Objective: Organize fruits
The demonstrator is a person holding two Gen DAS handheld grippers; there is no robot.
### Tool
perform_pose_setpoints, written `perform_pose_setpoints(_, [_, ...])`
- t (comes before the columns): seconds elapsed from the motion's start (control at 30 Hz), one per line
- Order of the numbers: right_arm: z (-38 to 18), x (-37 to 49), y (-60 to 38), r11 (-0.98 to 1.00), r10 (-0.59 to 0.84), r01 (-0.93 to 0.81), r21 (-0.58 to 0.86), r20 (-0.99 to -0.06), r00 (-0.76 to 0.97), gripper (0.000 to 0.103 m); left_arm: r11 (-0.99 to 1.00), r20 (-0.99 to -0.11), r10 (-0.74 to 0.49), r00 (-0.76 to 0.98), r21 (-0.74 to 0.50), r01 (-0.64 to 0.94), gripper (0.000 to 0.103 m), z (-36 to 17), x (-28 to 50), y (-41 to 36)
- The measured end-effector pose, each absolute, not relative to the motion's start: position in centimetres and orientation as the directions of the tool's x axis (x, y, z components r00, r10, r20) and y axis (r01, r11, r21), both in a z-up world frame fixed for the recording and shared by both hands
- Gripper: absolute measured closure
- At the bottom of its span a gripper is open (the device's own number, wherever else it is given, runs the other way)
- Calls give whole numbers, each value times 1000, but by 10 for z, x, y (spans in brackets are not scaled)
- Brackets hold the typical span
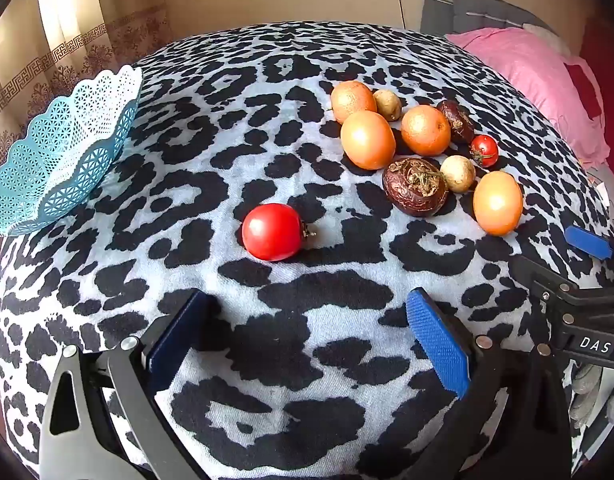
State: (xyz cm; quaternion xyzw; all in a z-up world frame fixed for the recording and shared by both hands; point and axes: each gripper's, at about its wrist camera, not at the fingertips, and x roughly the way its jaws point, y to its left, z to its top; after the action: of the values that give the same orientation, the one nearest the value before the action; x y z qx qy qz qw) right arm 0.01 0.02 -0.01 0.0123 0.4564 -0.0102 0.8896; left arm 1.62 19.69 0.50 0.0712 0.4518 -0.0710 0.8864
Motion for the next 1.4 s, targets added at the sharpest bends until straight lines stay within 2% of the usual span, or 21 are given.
perform_pose_setpoints(1.4, [0,0,1,1000,2,18,16,-816,578,5,980,-808,-64,586,61,191,2,4,15,198])
